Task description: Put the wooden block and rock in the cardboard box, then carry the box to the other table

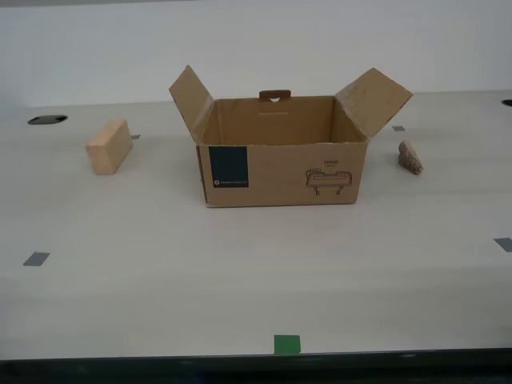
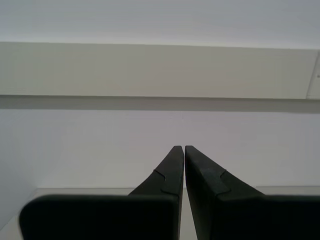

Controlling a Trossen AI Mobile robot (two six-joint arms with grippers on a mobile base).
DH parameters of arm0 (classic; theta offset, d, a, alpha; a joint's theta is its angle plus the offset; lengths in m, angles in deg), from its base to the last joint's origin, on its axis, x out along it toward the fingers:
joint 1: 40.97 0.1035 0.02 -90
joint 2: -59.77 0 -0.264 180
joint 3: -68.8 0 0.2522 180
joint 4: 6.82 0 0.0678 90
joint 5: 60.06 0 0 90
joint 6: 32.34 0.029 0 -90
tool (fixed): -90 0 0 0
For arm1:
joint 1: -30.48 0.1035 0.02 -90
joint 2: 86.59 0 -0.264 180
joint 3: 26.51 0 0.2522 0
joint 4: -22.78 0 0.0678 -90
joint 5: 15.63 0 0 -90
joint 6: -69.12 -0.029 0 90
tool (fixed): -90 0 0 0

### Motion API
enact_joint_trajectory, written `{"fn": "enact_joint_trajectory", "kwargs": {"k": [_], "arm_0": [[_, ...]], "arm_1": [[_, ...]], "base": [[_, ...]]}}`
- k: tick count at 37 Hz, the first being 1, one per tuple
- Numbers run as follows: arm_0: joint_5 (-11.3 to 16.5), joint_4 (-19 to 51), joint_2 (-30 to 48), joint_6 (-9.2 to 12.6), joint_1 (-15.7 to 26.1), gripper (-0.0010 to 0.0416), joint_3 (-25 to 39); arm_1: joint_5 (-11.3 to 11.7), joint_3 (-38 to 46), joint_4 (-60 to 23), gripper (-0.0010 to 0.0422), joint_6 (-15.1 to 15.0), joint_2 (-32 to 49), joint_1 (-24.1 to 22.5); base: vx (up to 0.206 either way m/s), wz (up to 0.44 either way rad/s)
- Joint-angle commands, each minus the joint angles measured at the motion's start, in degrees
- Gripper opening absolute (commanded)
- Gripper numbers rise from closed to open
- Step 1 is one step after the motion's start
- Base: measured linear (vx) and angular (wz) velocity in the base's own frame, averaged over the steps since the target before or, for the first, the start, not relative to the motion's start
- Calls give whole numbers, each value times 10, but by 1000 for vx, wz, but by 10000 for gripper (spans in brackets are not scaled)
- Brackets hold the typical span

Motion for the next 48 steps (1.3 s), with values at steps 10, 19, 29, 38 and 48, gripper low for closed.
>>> {"fn": "enact_joint_trajectory", "kwargs": {"k": [10,19,29,38,48], "arm_0": [[1,30,-13,0,0,0,1],[1,57,-35,0,0,0,1],[1,85,-40,0,0,0,1],[1,163,-47,0,0,0,24],[1,314,-48,0,0,0,104]], "arm_1": [[-16,1,-77,0,2,-2,-1],[-16,6,-104,0,1,-8,-1],[-16,16,-142,0,2,-12,-1],[-16,33,-196,0,2,-12,-1],[-16,94,-318,0,2,-12,-1]], "base": [[0,0],[0,0],[0,0],[0,0],[0,0]]}}
